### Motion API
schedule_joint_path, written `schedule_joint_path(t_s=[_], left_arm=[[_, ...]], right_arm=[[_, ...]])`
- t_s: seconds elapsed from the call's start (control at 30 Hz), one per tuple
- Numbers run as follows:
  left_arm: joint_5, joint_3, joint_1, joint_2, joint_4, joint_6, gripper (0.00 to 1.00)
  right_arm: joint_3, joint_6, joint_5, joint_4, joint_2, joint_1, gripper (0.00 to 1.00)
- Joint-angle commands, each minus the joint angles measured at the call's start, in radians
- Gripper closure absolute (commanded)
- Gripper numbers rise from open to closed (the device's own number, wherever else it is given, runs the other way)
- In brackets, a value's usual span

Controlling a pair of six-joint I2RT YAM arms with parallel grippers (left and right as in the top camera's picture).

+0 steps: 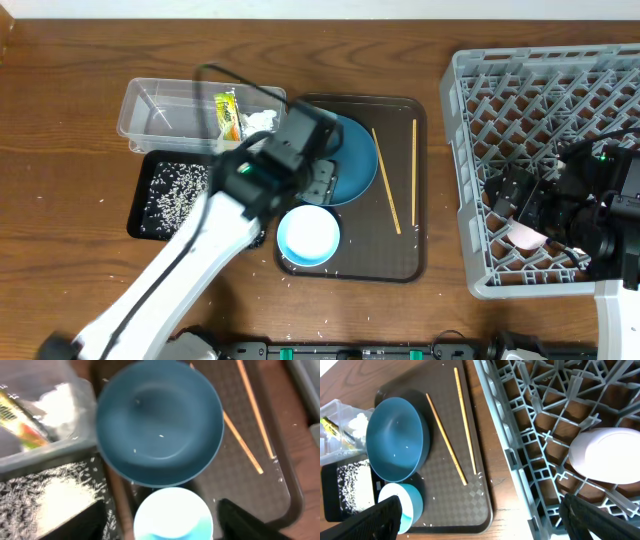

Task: Sort waste into correct bins and load items into the dishwasher rack

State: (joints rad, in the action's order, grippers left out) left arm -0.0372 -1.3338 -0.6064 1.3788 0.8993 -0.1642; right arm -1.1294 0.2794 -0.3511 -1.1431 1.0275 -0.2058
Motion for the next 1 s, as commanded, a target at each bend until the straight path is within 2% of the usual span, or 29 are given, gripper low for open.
schedule_joint_path(t_s=[0.0, 0.33, 0.6, 0.7, 0.83, 0.97], left_arm=[[-0.035, -0.006, 0.004, -0.153, 0.042, -0.036, 0.18], [-0.034, -0.006, 0.004, -0.434, 0.084, -0.036, 0.12], [-0.040, -0.005, 0.004, -0.496, 0.096, -0.028, 0.09], [-0.130, 0.000, 0.019, -0.504, 0.090, 0.014, 0.10], [-0.129, 0.074, 0.140, -0.562, 0.016, 0.022, 0.09], [-0.031, 0.220, 0.294, -0.668, -0.129, 0.022, 0.08]], right_arm=[[0.000, -0.026, -0.015, -0.002, 0.000, 0.016, 0.01], [0.000, -0.026, -0.015, -0.002, 0.000, 0.016, 0.01], [0.000, -0.026, -0.015, -0.002, 0.000, 0.016, 0.01], [0.000, -0.026, -0.015, -0.002, 0.000, 0.016, 0.01], [0.000, -0.026, -0.015, -0.002, 0.000, 0.016, 0.01], [0.000, -0.026, -0.015, -0.002, 0.000, 0.016, 0.01]])
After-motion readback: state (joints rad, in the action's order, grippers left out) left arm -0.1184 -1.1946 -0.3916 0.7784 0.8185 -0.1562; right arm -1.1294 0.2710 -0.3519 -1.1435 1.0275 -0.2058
